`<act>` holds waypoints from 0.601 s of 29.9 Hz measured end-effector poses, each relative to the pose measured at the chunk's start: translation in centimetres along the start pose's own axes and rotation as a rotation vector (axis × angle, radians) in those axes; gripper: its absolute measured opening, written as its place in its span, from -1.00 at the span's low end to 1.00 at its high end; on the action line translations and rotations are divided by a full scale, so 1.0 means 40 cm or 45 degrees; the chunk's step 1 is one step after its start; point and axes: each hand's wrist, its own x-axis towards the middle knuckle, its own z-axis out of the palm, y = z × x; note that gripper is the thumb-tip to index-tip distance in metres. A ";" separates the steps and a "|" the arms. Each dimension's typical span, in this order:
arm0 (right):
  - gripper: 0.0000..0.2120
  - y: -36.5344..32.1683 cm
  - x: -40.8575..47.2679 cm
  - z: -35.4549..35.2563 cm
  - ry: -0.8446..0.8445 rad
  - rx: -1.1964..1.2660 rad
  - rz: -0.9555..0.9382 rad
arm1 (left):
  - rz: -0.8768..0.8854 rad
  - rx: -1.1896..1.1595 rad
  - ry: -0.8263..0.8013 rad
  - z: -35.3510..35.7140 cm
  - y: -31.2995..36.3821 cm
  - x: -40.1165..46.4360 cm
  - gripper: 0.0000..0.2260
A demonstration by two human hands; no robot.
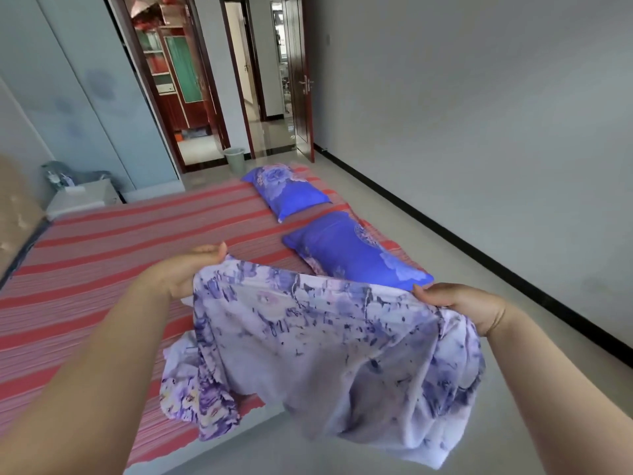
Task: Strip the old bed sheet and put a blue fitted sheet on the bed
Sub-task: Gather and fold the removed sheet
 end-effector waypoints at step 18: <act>-0.72 -0.095 0.212 0.280 0.259 -1.115 -0.485 | 0.623 0.787 -0.056 0.323 -0.062 -0.040 -0.66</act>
